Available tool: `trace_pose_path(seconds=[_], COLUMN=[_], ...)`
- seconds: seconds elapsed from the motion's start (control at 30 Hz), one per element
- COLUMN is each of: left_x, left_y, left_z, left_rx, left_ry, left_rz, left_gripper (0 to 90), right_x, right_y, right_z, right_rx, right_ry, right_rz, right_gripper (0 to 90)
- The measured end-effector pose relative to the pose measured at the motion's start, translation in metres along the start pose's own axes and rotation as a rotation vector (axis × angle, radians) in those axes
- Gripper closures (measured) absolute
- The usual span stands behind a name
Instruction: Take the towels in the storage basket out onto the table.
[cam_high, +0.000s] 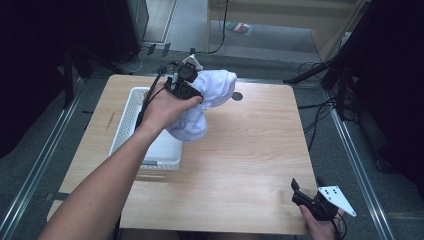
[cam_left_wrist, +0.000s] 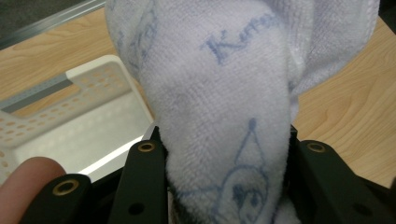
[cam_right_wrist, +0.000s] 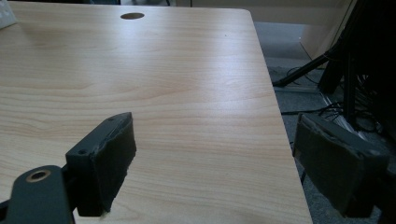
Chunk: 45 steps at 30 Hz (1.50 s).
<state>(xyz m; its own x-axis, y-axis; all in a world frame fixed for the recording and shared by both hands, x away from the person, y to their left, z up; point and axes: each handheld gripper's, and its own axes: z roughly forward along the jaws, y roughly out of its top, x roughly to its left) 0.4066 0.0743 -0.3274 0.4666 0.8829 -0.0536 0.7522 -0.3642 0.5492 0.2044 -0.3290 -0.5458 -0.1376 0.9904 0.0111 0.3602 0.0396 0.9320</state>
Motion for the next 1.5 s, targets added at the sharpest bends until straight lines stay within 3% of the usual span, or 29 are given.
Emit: trace_pose_path(seconds=[0.97, 1.17, 1.37, 1.5], left_x=[-0.044, -0.052, -0.052, -0.054], left_y=[0.005, 0.002, -0.006, -0.013], left_z=[0.044, 0.059, 0.076, 0.09], left_rx=[0.04, 0.052, 0.054, 0.07], left_ry=[-0.079, -0.091, -0.123, -0.132], left_rz=[0.016, 0.019, -0.014, -0.016], left_gripper=[61.5, 61.4, 60.7, 58.7], right_x=[0.0, 0.0, 0.0, 0.0], right_y=[0.0, 0.0, 0.0, 0.0], right_z=[0.0, 0.0, 0.0, 0.0], right_rx=[-0.003, -0.004, -0.002, -0.003], right_ry=[0.002, 0.001, 0.0, 0.001], right_rz=[0.004, 0.007, 0.008, 0.008], right_gripper=[13.7, 13.7, 13.7, 13.7])
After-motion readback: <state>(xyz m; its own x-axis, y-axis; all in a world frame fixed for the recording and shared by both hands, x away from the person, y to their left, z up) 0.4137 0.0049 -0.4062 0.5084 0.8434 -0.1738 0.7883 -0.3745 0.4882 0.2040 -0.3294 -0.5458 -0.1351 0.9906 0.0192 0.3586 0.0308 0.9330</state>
